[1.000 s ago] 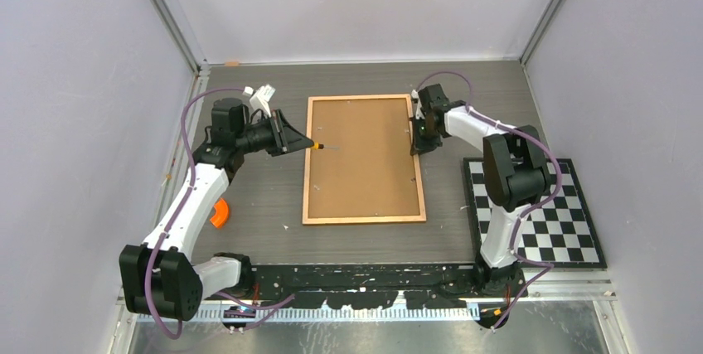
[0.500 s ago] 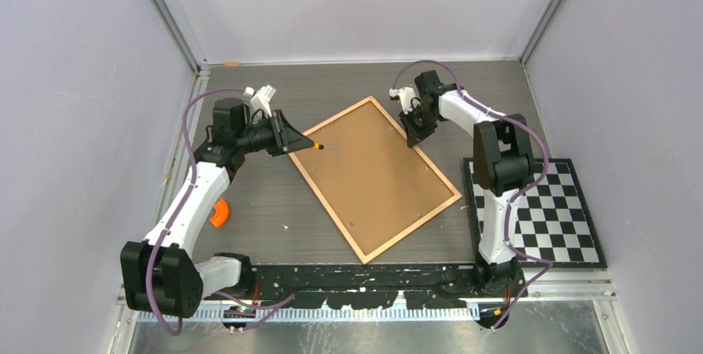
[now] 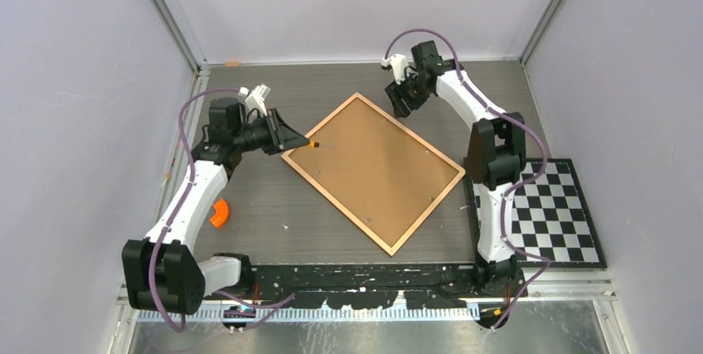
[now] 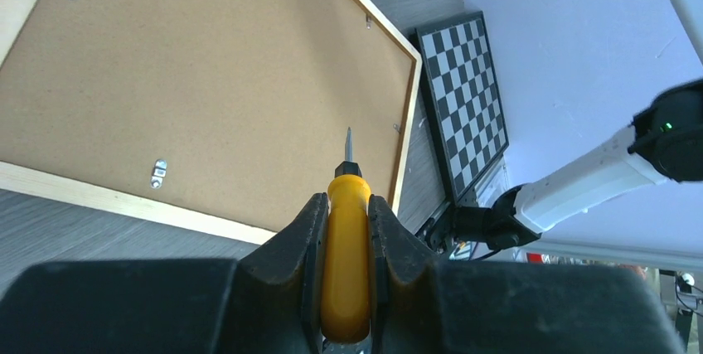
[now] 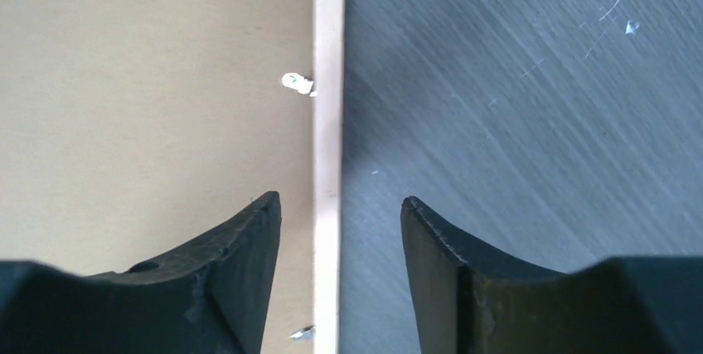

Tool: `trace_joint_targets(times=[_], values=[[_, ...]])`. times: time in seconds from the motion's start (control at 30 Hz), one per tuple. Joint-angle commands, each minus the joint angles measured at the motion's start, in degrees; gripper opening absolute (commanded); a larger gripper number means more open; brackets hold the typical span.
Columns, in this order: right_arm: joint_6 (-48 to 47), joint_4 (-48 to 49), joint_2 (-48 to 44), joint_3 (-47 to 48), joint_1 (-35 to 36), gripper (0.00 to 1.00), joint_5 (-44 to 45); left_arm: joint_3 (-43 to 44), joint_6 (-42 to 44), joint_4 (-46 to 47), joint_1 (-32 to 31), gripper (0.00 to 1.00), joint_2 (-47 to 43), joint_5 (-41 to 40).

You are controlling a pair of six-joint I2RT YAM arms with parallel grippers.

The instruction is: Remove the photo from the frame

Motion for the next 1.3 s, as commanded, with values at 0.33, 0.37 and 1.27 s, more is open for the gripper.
trace_joint_targets(times=[0.33, 0.37, 1.27], values=[[26.69, 12.78, -28.36, -31.49, 26.26, 0.66, 9.07, 1.82, -4.46, -3.18, 16.48, 0.0, -3.13, -5.41], [27.64, 13.25, -28.25, -32.07, 27.92, 0.66, 9.38, 1.43, -5.23, -2.94, 17.51, 0.0, -3.09, -4.47], [29.99, 14.38, -11.83, -30.83, 44.0, 0.53, 16.5, -0.96, -7.21, -1.43, 20.91, 0.0, -3.82, -3.63]])
